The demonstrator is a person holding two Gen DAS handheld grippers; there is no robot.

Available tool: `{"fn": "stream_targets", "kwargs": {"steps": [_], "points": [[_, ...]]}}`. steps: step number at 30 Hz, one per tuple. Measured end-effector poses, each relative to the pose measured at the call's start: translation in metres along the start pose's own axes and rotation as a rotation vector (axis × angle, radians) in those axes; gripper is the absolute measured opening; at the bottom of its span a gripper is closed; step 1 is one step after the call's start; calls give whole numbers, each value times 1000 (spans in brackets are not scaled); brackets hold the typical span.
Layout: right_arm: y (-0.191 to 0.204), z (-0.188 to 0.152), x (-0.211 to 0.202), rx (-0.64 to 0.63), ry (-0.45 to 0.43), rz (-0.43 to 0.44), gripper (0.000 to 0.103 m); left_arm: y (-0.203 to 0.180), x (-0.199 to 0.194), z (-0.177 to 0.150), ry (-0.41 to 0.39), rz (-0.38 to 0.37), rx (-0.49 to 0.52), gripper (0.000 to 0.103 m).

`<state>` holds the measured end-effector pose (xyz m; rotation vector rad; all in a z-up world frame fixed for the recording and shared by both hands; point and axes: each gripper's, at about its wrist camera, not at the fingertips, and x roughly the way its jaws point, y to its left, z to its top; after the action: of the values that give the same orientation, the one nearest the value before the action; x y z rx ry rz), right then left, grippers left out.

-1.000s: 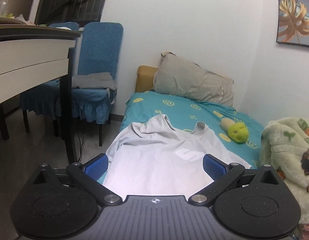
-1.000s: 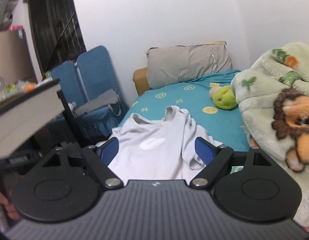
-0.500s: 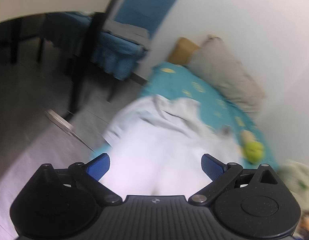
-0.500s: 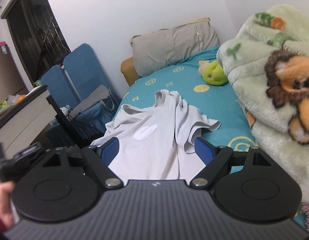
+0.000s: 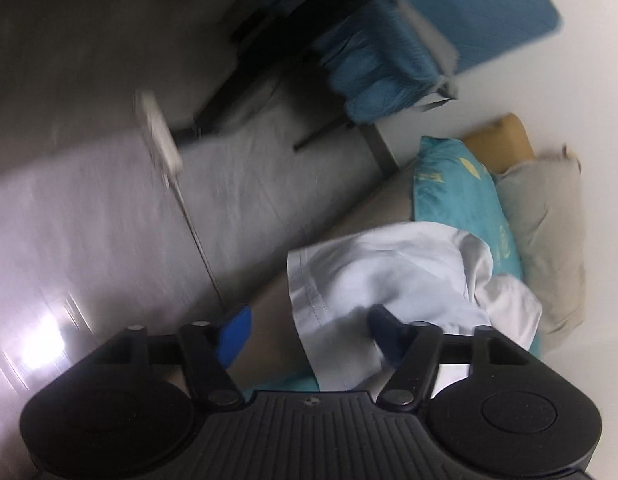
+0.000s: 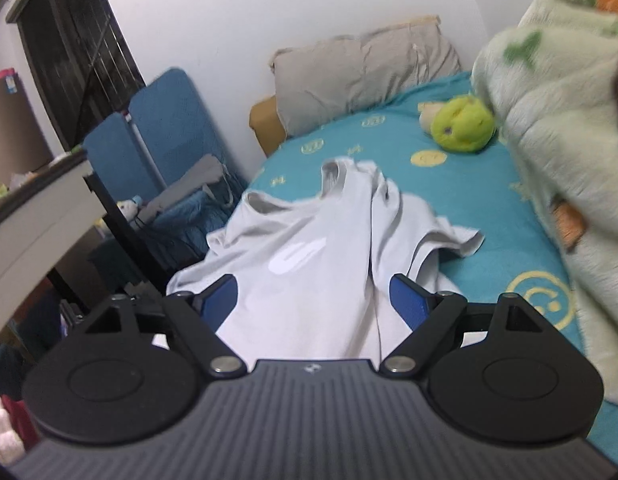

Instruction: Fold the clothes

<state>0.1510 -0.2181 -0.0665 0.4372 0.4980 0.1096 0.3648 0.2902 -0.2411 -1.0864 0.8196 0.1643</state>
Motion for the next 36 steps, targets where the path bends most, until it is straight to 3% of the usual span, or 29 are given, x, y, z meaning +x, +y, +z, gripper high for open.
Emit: {"fn": "stream_targets", "kwargs": {"steps": [3,5,7,13,16,17,19,23,25,27,28,30,32,33,34,36], "points": [[-6,-5,22,28,58,-6,84,10,9,3,52,-86,-76,53],[-10,-9,31,50,93,-11,84,5,8,2,38,-83,-70,37],[-12,-12,36,63,115,-16,84,-1,9,0,33,-87,-62,13],[-12,-8,26,92,93,-34,84,-36,-6,9,-3,-119,56,5],[-13,-5,22,60,52,-62,84,-83,-11,30,-9,-95,272,4],[-14,-5,21,53,42,-70,84,-97,-11,35,-20,-51,349,3],[-20,-4,23,72,47,-76,84,-125,-12,45,-43,38,502,3],[-31,-4,31,125,83,-78,84,-141,-7,65,-134,201,561,2],[-33,-5,33,128,90,-80,84,-144,2,68,-219,334,606,3],[-31,-4,34,106,79,-88,84,-142,23,69,-269,524,623,3],[-30,-3,34,95,73,-92,84,-140,35,66,-268,583,638,4],[-29,-3,35,72,62,-99,84,-136,47,55,-258,565,655,7],[-27,-2,36,50,52,-107,84,-137,47,40,-257,515,658,22],[-26,-2,36,39,46,-111,84,-139,45,32,-251,498,661,38],[-26,-1,36,28,41,-115,84,-141,43,25,-244,480,664,45],[-24,-1,37,5,30,-122,84,-149,24,5,-228,421,697,49]]}}
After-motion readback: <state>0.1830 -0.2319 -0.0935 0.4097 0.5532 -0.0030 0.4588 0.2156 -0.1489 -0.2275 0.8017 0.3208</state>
